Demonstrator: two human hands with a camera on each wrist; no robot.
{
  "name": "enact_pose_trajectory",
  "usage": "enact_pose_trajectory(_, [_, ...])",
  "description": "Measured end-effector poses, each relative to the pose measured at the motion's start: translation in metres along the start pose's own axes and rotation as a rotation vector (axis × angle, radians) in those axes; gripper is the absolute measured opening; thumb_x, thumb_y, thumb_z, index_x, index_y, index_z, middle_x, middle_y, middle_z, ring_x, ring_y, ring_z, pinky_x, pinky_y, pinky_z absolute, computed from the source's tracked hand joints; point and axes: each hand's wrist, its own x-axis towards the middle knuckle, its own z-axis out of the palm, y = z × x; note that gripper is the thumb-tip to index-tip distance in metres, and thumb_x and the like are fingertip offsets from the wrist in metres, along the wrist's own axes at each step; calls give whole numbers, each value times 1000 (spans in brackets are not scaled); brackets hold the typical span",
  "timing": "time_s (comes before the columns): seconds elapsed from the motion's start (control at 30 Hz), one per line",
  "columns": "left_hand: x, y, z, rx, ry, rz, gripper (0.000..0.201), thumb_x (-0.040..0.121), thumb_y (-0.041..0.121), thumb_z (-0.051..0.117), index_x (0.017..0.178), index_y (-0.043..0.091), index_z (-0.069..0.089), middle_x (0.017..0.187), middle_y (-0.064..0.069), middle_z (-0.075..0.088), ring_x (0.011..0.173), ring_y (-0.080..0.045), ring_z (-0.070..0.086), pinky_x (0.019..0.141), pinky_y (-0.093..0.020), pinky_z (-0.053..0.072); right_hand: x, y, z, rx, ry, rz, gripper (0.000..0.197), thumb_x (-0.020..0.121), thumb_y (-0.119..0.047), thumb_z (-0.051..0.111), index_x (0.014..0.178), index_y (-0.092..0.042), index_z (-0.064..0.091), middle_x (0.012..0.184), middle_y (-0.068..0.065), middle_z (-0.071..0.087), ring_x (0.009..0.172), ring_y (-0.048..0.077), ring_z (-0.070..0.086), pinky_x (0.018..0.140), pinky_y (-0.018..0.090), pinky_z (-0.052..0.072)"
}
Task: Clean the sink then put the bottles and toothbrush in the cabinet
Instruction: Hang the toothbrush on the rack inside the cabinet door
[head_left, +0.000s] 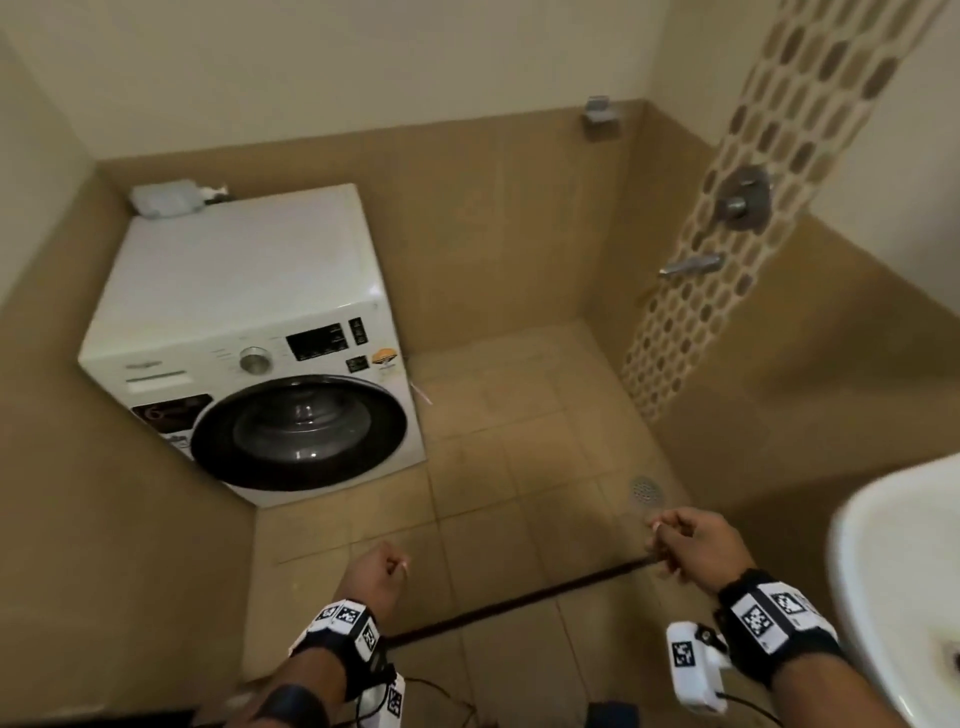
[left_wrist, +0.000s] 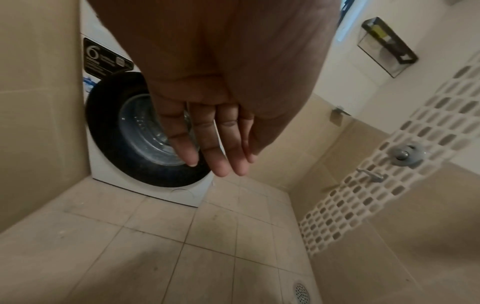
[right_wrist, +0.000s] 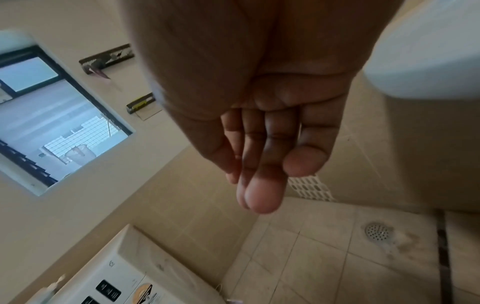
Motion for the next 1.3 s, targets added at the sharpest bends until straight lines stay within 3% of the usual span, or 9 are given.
enact_pose_trajectory(0.13, [5, 5, -7, -49, 20, -28, 29, 92, 19, 63, 76, 42, 53, 86, 11, 63, 87, -10, 61, 75, -20, 42, 25, -32, 11, 42, -35, 24, 14, 99, 0, 51, 100, 6, 63, 81, 20, 69, 34, 15, 53, 34, 17, 37])
enact_pose_trajectory(0.33, [52, 37, -29, -117, 32, 0, 16, 92, 21, 61, 84, 35, 64, 91, 12, 71, 89, -4, 66, 82, -21, 51, 99, -69, 9, 36, -39, -9, 14, 98, 2, 52, 98, 7, 65, 81, 23, 68, 35, 15, 54, 33, 16, 38])
enact_pose_trajectory(0.5, [108, 85, -72, -128, 80, 50, 10, 95, 28, 58, 90, 35, 63, 90, 15, 69, 87, 2, 62, 73, -16, 44, 198, -97, 12, -18, -62, -26, 14, 97, -7, 56, 94, -5, 70, 74, 11, 75, 49, 25, 62, 43, 23, 42])
enact_pose_trajectory(0.6, [138, 117, -104, -134, 152, 110, 12, 95, 27, 58, 88, 34, 64, 85, 16, 69, 81, 5, 62, 70, -14, 43, 247, -123, 26, -57, -106, -21, 15, 98, -7, 55, 93, -8, 69, 75, 11, 75, 50, 24, 61, 47, 23, 42])
enact_pose_trajectory(0.87, [201, 176, -174, -213, 245, 220, 8, 97, 29, 57, 96, 34, 64, 88, 13, 68, 82, 0, 63, 70, -12, 44, 342, -195, 81, -154, -265, 0, 17, 97, -1, 49, 97, -2, 65, 76, 15, 72, 47, 25, 61, 38, 20, 35])
enact_pose_trajectory(1.13, [380, 197, -232, -129, 332, 317, 14, 97, 29, 55, 108, 29, 65, 100, 17, 62, 92, 1, 59, 83, -17, 46, 453, -239, 124, -169, -216, 76, 15, 98, -3, 51, 97, -3, 66, 75, 15, 72, 48, 26, 60, 39, 19, 35])
enact_pose_trajectory(1.3, [505, 209, -263, 16, 340, 356, 20, 93, 28, 55, 110, 23, 65, 113, 4, 59, 109, -15, 55, 95, -36, 48, 515, -276, 129, -214, -145, 142, 14, 97, -8, 53, 99, -7, 67, 81, 12, 74, 57, 29, 65, 48, 26, 42])
